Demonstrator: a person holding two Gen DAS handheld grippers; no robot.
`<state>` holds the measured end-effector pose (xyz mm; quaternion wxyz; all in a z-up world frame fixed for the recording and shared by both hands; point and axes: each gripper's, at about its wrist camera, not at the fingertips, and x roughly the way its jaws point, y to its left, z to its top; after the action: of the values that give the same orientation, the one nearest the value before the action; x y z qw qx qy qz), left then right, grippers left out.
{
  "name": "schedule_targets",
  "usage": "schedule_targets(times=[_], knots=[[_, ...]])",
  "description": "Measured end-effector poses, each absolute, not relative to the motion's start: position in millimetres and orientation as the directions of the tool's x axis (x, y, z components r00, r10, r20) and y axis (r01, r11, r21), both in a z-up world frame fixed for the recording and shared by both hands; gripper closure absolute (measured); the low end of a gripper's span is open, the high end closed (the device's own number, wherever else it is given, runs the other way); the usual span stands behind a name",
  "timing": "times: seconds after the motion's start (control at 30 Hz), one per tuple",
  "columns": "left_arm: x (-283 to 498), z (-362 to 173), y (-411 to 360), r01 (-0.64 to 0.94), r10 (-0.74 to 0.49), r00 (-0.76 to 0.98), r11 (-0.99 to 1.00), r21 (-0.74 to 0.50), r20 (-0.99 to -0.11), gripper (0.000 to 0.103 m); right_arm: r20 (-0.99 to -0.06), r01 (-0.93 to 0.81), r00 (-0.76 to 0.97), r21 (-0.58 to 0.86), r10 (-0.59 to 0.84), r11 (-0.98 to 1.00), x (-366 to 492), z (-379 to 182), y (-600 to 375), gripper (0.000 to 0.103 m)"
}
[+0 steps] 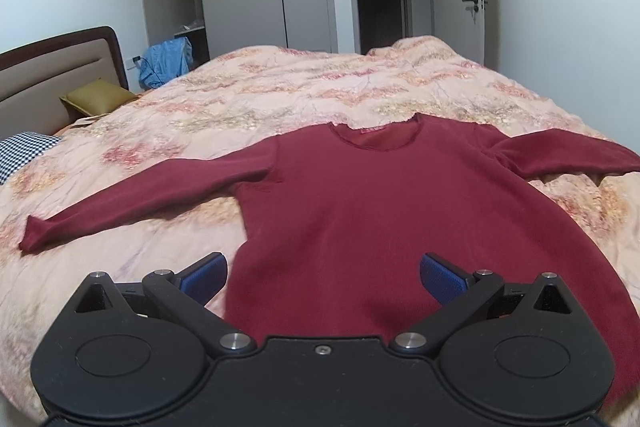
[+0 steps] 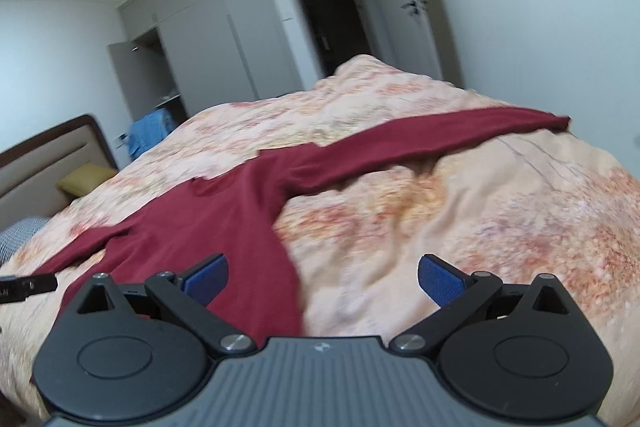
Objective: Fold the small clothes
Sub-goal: 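Grasp the sweater sleeve cuff with the right gripper and lift it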
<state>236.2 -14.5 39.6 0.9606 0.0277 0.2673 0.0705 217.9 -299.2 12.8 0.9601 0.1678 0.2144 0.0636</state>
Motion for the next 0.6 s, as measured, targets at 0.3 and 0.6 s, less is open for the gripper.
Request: schedule_targets(times=[0.3,0.6], knots=[[316.6,22.5,-30.8,-0.083,0.117,0.843,0.993,0.088,-0.524,0.001,-0.395,0.083,0.911,0.462,0.121,0.883,280.3,5.6,-371.1,0.0],[362.6,-8.3,-29.5,-0.063,0.086,0.803,0.996,0.059,-0.59,0.001,-0.382,0.252,0.924,0.597,-0.006,0.761,349.9,-10.5,-466.9,0.0]])
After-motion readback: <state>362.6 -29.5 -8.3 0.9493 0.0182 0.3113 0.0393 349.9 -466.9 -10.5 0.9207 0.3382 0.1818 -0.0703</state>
